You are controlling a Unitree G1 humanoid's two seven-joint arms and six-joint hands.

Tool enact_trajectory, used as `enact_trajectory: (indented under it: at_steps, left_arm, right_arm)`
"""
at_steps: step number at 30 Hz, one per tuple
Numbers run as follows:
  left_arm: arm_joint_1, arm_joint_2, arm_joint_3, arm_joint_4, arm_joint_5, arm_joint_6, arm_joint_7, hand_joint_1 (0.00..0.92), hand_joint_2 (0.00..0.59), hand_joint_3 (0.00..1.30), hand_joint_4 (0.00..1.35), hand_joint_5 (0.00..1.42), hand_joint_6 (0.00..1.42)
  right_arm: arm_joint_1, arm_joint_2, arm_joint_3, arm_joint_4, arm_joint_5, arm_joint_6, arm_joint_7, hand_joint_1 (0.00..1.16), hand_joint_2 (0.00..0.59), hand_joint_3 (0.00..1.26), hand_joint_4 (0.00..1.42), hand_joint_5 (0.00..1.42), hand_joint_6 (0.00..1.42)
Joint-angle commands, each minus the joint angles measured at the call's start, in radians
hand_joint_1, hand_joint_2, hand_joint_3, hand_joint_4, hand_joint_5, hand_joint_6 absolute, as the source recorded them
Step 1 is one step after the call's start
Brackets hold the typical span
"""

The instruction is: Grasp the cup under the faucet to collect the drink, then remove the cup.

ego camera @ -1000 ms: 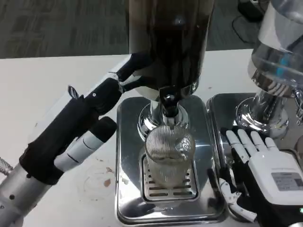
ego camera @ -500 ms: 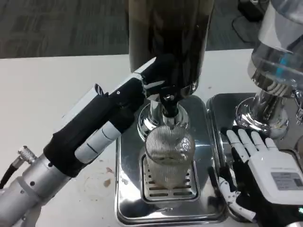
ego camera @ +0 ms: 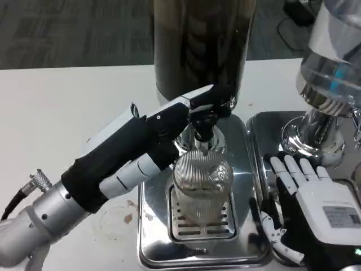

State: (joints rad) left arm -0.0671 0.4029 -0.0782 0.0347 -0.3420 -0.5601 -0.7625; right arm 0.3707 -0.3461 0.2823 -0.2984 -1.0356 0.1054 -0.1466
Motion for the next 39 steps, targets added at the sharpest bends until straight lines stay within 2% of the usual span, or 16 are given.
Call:
enact_trajectory:
  at_steps: [1,15,26,29,31,33,37,39]
  left_arm:
    - [0.002,0.045,-0.001,-0.042,0.066,-0.015,-0.024,0.000,0.172,0.16,0.00,0.17,0.09]
    - [-0.009,0.128,-0.001,-0.113,0.193,-0.061,-0.010,0.000,0.204,0.19,0.00,0.19,0.09]
    - [-0.006,0.148,-0.010,-0.127,0.188,-0.054,0.000,0.000,0.218,0.20,0.00,0.19,0.09]
    - [-0.007,0.151,-0.008,-0.132,0.191,-0.054,0.003,0.000,0.220,0.20,0.00,0.19,0.09]
    - [-0.007,0.152,-0.008,-0.135,0.191,-0.049,0.006,0.000,0.223,0.20,0.00,0.18,0.08]
    - [-0.006,0.152,-0.010,-0.138,0.191,-0.044,0.008,0.000,0.224,0.20,0.00,0.18,0.07]
    - [-0.004,0.154,-0.012,-0.144,0.186,-0.037,0.006,0.000,0.225,0.20,0.00,0.18,0.07]
    - [-0.002,0.154,-0.012,-0.148,0.185,-0.033,0.007,0.000,0.225,0.20,0.00,0.18,0.07]
  right_arm:
    - [-0.001,0.007,-0.009,0.008,0.018,0.002,-0.006,0.30,0.547,0.04,0.00,0.00,0.00]
    - [0.002,0.011,-0.013,0.011,0.024,0.002,-0.019,0.30,0.547,0.05,0.00,0.00,0.00]
    - [-0.007,0.027,-0.022,0.002,0.030,0.005,-0.021,0.30,0.547,0.05,0.00,0.00,0.00]
    - [0.010,0.059,-0.057,-0.016,0.111,0.008,-0.013,0.30,0.538,0.07,0.00,0.00,0.00]
    - [0.022,0.063,-0.077,-0.026,0.164,-0.007,-0.006,0.30,0.533,0.07,0.00,0.00,0.00]
    - [0.036,0.065,-0.102,-0.039,0.249,-0.044,0.004,0.31,0.515,0.07,0.00,0.00,0.00]
    - [0.036,0.070,-0.146,-0.021,0.465,-0.112,0.065,0.38,0.457,0.04,0.00,0.00,0.00]
    - [0.032,0.064,-0.152,-0.008,0.528,-0.138,0.089,0.40,0.434,0.03,0.00,0.00,0.00]
